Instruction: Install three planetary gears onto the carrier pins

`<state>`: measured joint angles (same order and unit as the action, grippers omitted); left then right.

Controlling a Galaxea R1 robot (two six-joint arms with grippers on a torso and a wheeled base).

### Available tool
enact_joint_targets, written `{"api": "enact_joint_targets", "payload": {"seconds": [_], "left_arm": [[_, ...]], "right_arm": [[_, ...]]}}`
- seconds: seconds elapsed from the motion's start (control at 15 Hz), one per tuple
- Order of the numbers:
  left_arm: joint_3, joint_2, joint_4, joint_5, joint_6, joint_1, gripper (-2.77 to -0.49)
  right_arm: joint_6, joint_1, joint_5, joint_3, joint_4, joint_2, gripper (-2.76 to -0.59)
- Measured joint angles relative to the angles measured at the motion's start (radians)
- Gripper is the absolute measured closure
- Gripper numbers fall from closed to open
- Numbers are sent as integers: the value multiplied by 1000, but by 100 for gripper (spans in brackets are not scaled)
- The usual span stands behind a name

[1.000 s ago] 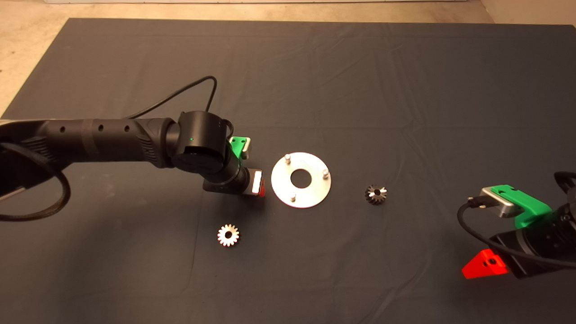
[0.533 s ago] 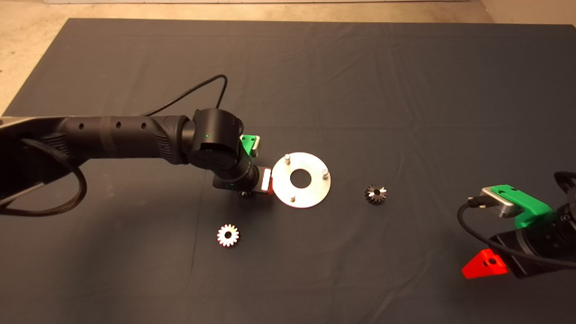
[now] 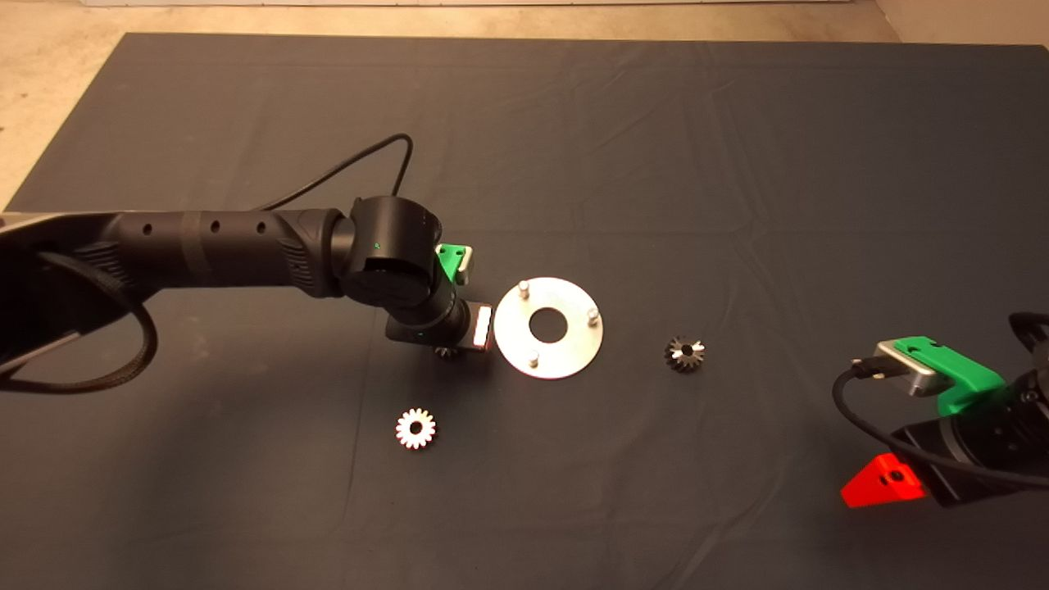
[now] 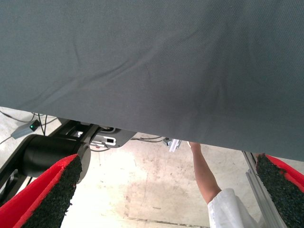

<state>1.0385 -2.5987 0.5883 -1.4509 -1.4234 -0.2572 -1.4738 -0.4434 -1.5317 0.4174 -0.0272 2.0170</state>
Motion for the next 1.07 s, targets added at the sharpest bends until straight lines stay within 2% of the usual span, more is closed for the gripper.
{"api": "enact_joint_targets", "payload": {"seconds": [0.07, 0.2, 0.33, 0.4, 0.53, 0.93, 1.07], "left_arm": [[0, 0, 0, 0, 0, 0, -180], [0, 0, 0, -5, 0, 0, -180], [0, -1, 0, -26, 0, 5, -166], [0, -1, 0, -41, 0, 9, -166], [0, -1, 0, -58, 0, 10, -166], [0, -1, 1, -60, 0, 10, -166], [0, -2, 0, -60, 0, 10, -150]], "right_arm": [[0, 0, 0, 0, 0, 0, -273], [0, 0, 0, 0, 0, 0, -273], [0, 0, 0, 0, 0, 0, -273], [0, 0, 0, 0, 0, 0, -273], [0, 0, 0, 0, 0, 0, -273], [0, 0, 0, 0, 0, 0, -273], [0, 0, 0, 0, 0, 0, -273]]}}
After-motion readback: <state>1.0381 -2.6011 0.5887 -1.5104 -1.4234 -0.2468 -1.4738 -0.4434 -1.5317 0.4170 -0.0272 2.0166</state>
